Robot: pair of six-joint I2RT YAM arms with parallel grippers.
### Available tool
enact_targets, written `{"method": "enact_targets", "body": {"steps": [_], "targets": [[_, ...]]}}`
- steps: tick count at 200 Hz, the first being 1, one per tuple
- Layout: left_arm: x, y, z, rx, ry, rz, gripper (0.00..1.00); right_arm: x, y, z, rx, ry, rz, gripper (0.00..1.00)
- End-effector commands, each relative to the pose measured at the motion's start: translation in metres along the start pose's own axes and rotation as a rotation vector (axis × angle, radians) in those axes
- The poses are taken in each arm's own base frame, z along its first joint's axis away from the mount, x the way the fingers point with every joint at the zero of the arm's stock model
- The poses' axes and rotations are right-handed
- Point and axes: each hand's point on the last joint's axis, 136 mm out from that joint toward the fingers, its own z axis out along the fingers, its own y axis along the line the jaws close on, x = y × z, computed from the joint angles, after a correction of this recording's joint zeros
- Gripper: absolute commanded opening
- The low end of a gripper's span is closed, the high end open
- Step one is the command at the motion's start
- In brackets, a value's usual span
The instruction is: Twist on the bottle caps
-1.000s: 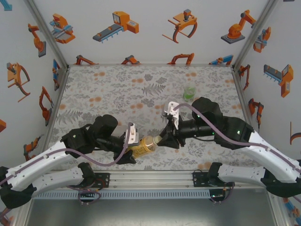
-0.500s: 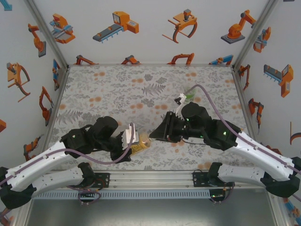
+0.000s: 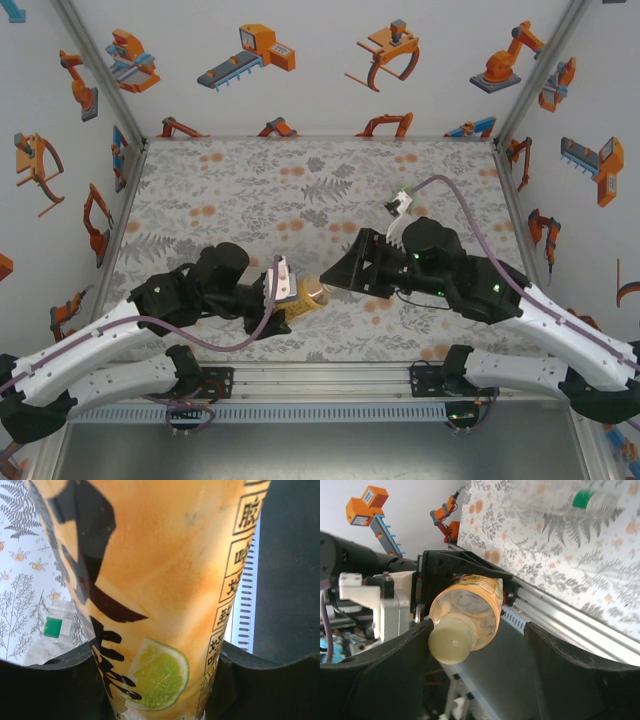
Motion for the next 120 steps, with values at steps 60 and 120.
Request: {"method": "enact_targets", "body": {"steps": [60, 120], "targets": [[-0.027, -0.031, -0.010, 0.168, -0.132, 0.087, 0.00, 0.006, 0.071, -0.052, -0.290, -0.015, -0.920, 0.68], [-0.030, -0.042, -0.012, 0.239, -0.148, 0.083, 0.00, 0.053, 0.101, -0.073, -0.629, 0.122, -1.394, 0.65]]}}
